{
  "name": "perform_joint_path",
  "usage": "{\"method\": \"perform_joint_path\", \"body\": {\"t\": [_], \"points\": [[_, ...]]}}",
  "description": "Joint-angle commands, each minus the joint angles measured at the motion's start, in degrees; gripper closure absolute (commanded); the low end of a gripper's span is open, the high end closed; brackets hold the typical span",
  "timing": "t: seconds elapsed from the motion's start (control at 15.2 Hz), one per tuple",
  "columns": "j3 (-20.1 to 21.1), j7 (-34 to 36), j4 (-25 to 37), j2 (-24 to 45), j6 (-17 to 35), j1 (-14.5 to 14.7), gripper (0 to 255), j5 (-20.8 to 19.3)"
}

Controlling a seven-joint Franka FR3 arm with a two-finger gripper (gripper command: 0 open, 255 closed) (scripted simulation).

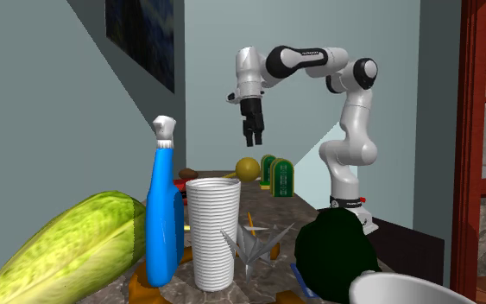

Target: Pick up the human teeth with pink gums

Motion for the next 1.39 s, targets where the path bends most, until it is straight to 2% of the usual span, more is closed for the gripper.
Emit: {"method": "perform_joint_path", "body": {"t": [0.0,0.66,0.99,1.25,1.32], "points": [[-0.21,-0.37,2.83,4.52,1.45,-0.05,0,-0.31],[-1.28,-2.15,22.25,27.65,3.79,-0.88,0,-1.19],[-1.61,-2.81,35.63,39.95,2.08,-1.7,0,-1.37],[-1.77,-3.2,49.41,50.92,-1.19,-2.65,0,-1.43],[-1.76,-3.2,49.68,51.13,-1.27,-2.68,0,-1.44]]}}
